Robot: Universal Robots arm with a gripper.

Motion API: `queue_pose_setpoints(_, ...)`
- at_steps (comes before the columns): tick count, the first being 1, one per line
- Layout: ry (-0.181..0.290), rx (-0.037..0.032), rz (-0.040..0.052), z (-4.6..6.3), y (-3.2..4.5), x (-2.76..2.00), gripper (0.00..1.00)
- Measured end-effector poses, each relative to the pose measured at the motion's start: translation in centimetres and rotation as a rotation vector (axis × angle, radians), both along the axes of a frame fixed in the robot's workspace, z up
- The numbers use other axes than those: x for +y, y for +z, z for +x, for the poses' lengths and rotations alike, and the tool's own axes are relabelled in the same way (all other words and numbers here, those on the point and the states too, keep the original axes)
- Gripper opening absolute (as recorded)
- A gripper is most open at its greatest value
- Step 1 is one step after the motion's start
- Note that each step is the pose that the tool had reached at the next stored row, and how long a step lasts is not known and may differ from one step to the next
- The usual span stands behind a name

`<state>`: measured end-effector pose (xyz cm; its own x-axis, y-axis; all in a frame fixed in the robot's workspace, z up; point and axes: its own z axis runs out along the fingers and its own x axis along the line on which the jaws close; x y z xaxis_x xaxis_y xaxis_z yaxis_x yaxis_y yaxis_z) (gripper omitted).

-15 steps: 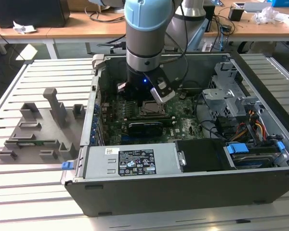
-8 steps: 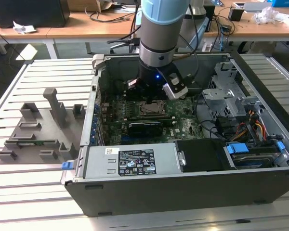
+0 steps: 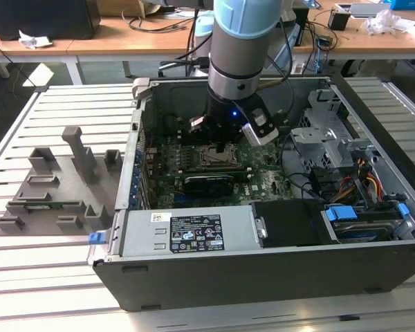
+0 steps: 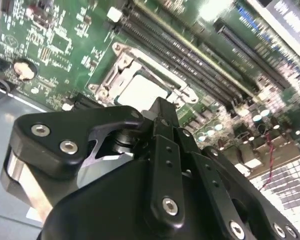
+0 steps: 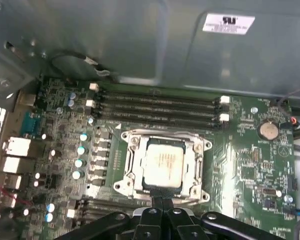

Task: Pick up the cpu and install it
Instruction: 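Install the second cpu locking lever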

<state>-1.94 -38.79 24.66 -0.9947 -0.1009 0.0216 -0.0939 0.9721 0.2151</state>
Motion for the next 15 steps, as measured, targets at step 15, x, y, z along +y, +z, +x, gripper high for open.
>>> queue_pose_setpoints(15, 0.000, 0.0000, -0.0834, -1.3, -1.20, 0.64, 0.11)
